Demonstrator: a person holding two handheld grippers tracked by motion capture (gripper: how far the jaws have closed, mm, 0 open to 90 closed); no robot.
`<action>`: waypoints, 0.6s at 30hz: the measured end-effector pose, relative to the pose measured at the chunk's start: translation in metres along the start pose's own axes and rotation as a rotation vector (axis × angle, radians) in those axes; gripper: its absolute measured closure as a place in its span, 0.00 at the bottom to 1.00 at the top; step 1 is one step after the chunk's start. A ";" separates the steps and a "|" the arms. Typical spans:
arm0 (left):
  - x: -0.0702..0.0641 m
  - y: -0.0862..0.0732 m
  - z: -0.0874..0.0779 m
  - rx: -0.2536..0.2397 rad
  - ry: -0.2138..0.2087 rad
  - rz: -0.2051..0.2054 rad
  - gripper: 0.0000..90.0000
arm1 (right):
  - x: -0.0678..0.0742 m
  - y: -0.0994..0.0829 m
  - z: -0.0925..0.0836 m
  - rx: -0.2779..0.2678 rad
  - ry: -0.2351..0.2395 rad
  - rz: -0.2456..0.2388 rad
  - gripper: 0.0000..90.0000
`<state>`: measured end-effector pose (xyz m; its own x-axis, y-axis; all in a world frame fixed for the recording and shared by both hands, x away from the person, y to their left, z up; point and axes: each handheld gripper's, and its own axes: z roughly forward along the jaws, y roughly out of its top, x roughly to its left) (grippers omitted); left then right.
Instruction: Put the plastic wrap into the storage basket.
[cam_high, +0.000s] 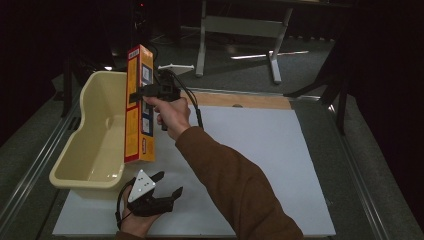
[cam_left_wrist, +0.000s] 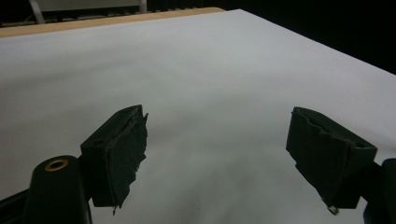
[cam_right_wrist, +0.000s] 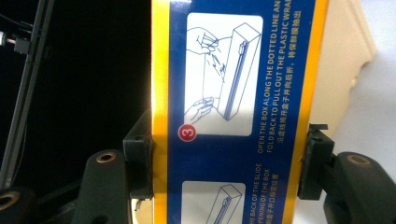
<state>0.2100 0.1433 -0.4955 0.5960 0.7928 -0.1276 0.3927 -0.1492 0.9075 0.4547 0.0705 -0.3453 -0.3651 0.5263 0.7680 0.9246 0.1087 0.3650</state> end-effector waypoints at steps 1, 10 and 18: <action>0.000 0.000 0.000 -0.001 0.002 -0.002 0.22 | 0.001 -0.001 0.003 -0.002 0.001 0.005 0.43; 0.001 0.001 -0.002 -0.009 0.003 -0.003 0.22 | 0.006 -0.004 0.025 -0.018 0.017 0.058 0.43; 0.001 0.001 -0.004 -0.017 0.003 -0.004 0.22 | 0.007 -0.005 0.029 -0.021 0.038 0.119 0.43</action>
<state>0.2077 0.1463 -0.4932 0.5925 0.7950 -0.1299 0.3831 -0.1363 0.9136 0.4506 0.0980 -0.3571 -0.2571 0.5020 0.8258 0.9593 0.0296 0.2807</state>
